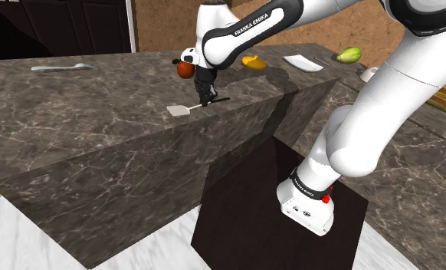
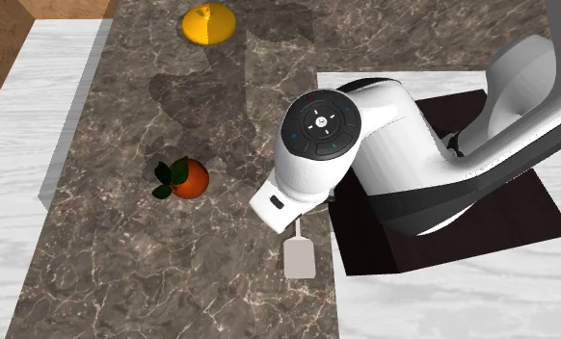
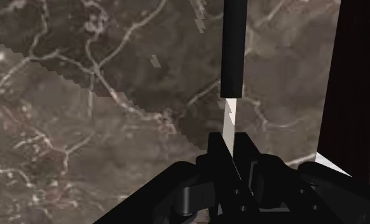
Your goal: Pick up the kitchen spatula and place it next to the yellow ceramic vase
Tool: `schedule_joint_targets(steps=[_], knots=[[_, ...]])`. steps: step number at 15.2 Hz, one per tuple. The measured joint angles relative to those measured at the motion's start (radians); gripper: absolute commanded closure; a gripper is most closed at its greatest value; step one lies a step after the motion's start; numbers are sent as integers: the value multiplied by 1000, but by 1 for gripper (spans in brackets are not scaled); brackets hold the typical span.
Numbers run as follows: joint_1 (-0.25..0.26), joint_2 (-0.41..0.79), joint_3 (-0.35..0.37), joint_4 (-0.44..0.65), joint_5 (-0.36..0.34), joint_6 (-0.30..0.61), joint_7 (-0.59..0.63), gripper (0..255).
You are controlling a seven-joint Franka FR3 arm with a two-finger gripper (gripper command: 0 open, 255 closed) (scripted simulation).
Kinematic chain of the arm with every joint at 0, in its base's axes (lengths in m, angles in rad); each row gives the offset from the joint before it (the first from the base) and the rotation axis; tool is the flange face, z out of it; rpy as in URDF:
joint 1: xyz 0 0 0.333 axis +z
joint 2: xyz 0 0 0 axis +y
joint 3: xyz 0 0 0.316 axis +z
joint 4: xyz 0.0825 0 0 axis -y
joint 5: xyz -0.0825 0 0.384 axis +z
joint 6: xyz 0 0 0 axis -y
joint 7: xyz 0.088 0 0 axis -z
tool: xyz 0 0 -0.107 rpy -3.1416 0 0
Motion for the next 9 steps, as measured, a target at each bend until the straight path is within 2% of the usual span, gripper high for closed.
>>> schedule_joint_targets(steps=[6,9], knots=[[0,0,0,0,0,0,0,255],[0,-19,0,11,-1,-30,-2,255]])
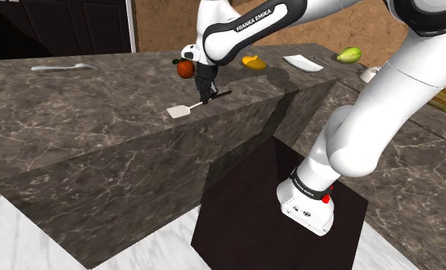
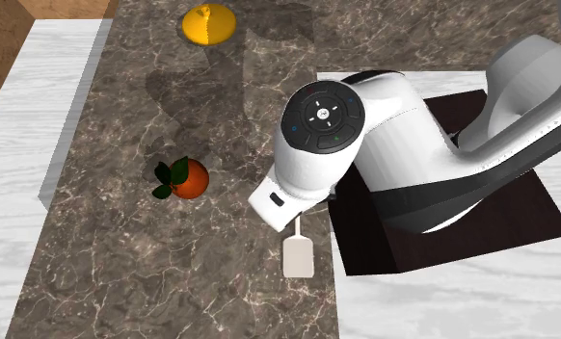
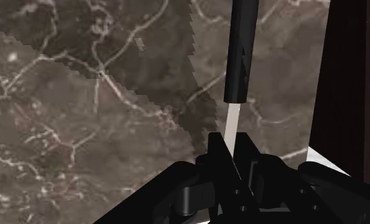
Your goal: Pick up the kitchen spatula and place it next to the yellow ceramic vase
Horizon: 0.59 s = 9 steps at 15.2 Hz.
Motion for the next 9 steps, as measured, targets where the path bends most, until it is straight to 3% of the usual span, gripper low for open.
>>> schedule_joint_targets(steps=[9], knots=[[2,-66,4,56,-2,-121,-1,255]])
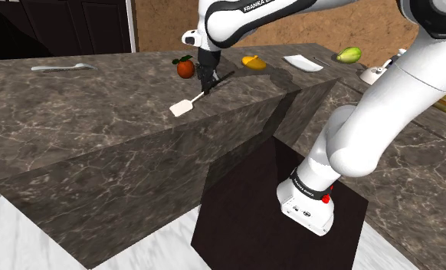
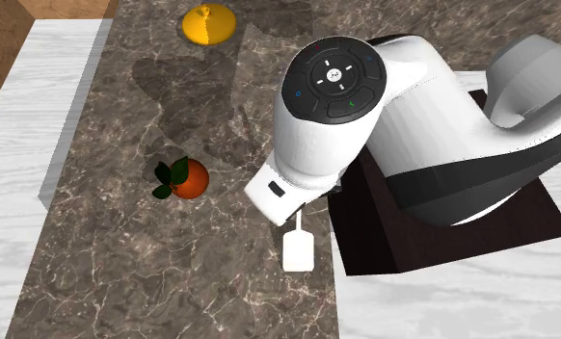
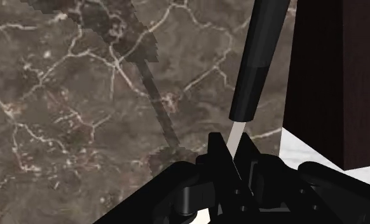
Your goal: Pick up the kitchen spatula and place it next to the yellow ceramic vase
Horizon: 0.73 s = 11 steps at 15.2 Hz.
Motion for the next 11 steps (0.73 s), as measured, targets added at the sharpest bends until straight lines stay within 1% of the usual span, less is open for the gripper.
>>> schedule_joint_targets(steps=[11], knots=[[1,-58,4,94,0,-151,-6,255]])
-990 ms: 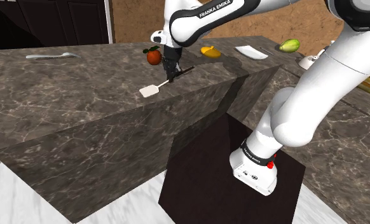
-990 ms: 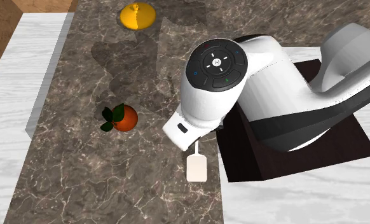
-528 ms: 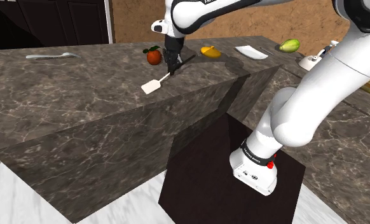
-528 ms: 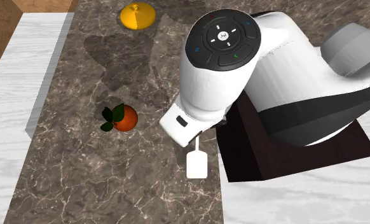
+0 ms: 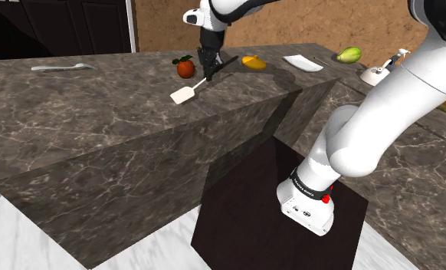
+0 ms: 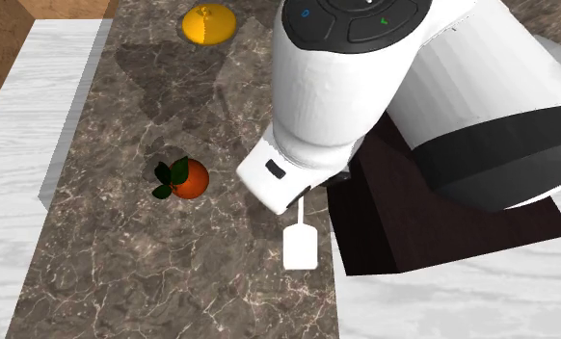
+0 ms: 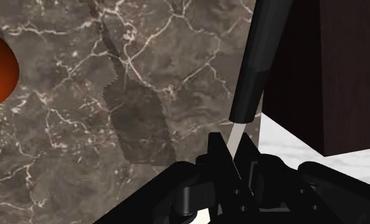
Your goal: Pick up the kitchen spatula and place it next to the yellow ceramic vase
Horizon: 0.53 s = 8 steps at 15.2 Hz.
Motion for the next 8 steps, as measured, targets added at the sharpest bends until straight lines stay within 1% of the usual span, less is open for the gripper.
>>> schedule_joint_targets(steps=[4,6,8], knots=[[0,-17,1,38,0,-54,-3,255],[-11,-24,-13,33,-4,-55,-26,255],[-32,-25,-43,44,-12,-63,-73,255]])
